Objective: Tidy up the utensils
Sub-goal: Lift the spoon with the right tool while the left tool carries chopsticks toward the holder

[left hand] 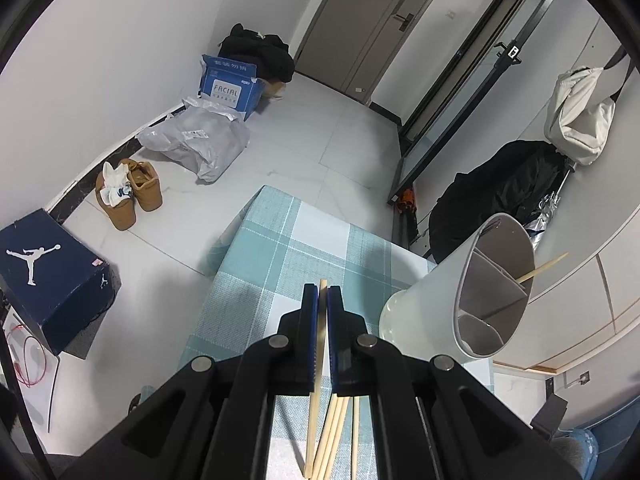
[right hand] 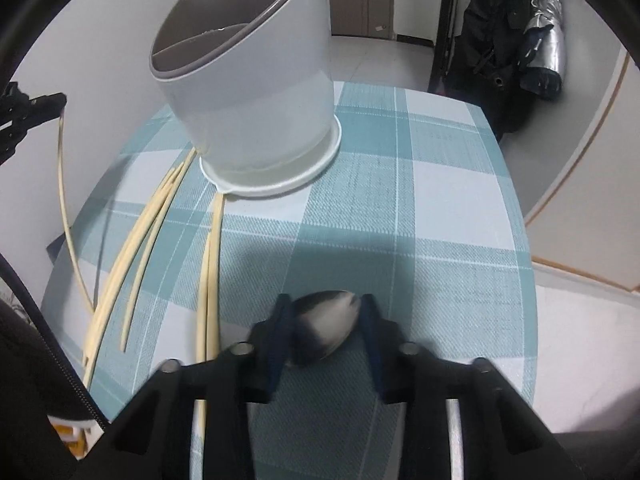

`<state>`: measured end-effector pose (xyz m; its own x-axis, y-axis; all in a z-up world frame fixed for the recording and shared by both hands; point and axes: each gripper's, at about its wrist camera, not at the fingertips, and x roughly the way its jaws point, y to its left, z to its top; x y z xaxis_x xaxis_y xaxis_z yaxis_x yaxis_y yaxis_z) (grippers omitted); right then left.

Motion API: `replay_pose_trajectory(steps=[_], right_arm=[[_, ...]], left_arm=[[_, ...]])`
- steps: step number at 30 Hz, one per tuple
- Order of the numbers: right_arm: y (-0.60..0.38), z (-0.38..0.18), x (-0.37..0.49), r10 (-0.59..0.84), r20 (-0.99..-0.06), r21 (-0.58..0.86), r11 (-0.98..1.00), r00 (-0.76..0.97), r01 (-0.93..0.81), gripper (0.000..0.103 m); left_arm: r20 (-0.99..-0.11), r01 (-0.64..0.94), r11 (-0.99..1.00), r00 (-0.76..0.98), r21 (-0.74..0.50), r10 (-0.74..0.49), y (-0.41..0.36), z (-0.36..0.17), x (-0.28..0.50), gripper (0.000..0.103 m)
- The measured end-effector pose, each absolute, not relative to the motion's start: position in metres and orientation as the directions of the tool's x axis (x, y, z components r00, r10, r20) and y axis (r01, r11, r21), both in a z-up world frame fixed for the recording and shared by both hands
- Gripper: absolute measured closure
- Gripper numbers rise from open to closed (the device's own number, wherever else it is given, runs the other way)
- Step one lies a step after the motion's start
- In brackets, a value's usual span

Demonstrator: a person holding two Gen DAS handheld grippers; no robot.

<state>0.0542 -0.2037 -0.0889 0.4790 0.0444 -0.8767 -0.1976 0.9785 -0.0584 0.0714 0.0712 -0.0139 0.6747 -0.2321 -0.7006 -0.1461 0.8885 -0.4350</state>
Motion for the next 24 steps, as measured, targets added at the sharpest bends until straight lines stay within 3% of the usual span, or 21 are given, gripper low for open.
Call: replay_pose_trajectory(steps=[3, 9, 17, 24], right_arm=[[-0.202, -0.091, 0.06, 0.051, -0.873, -0.048, 0.981, 0.485, -0.19, 0.092], [-0.197, -0.088, 0.07, 0.114, -0.862, 0.019, 0.981, 0.494, -0.193, 0.101], [-0.194, -0.067, 0.066, 0.169, -0.827, 0.067, 0.977, 0.536, -0.204, 0.103], [-0.187, -0.022, 0.051, 0.2, -0.739, 0.052, 0.969, 0.643, -0.241, 0.103]], left_arm=[[-0.701, -0.146, 0.89, 0.675, -0.433, -0.23, 0.071, -0.014, 0.071, 0.102], [-0.702, -0.153, 0.886, 0.674, -0.438, -0.23, 0.072, -0.013, 0.07, 0.102], [-0.694, -0.147, 0.886, 0.682, -0.439, -0.231, 0.073, -0.009, 0.068, 0.102], [-0.683, -0.097, 0.904, 0.689, -0.417, -0.241, 0.062, 0.002, 0.064, 0.102]])
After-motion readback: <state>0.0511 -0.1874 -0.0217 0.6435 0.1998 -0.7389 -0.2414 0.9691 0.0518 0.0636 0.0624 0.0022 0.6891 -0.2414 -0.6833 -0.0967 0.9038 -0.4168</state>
